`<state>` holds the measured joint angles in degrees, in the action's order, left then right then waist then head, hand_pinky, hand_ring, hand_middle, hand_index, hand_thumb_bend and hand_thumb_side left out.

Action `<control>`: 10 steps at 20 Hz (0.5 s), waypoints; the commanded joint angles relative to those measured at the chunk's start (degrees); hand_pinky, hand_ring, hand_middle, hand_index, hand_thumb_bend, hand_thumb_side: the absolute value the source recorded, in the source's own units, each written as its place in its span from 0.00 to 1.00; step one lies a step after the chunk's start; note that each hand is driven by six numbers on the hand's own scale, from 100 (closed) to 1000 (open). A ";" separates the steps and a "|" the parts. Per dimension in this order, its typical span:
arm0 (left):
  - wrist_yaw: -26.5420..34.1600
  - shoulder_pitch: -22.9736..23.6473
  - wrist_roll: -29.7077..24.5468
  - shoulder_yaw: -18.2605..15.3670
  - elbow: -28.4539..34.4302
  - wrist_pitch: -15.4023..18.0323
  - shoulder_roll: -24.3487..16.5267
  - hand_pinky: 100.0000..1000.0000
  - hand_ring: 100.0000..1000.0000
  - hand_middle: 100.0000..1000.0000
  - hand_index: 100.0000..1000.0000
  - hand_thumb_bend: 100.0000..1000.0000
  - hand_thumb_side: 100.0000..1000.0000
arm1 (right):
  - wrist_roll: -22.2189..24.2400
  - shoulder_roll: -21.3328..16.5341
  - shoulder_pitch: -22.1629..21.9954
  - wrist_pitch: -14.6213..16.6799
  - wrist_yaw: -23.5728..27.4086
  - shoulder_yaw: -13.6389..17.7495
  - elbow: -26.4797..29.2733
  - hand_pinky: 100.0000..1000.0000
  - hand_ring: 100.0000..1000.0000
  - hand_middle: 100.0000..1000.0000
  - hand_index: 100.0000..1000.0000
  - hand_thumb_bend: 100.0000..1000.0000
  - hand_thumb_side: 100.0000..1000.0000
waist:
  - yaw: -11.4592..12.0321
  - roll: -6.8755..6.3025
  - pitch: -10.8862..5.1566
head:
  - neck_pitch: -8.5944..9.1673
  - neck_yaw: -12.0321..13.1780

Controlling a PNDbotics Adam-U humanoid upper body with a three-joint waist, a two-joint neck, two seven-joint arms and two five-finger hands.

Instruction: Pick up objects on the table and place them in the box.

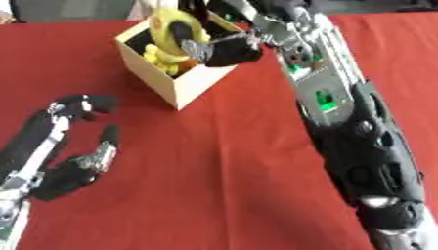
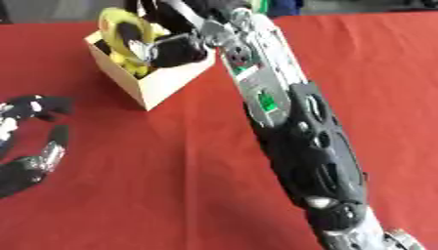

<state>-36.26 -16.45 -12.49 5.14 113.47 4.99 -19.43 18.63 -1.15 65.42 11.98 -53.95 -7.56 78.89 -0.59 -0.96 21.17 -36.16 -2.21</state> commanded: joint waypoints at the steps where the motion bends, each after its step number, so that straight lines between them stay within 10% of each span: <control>1: 0.24 -0.86 -0.06 0.16 1.12 0.35 -0.17 0.65 0.73 0.62 0.83 0.00 0.75 | -1.53 1.49 2.57 -2.20 -2.84 2.48 -3.52 0.73 0.77 0.26 0.47 0.00 0.15 | 0.39 -0.05 -0.88 | 0.54 -0.39; 10: -0.23 -1.11 -0.45 0.44 1.12 0.52 0.26 0.65 0.73 0.62 0.83 0.00 0.75 | -9.57 3.19 6.35 -4.65 -11.04 6.93 -14.61 0.73 0.77 0.26 0.47 0.00 0.14 | 1.41 0.04 0.00 | 2.19 -1.38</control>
<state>-36.36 -16.88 -12.83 5.49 113.47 5.32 -19.04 10.33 1.85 70.10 7.55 -63.62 -1.28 64.72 0.74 -0.73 22.28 -34.73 -3.31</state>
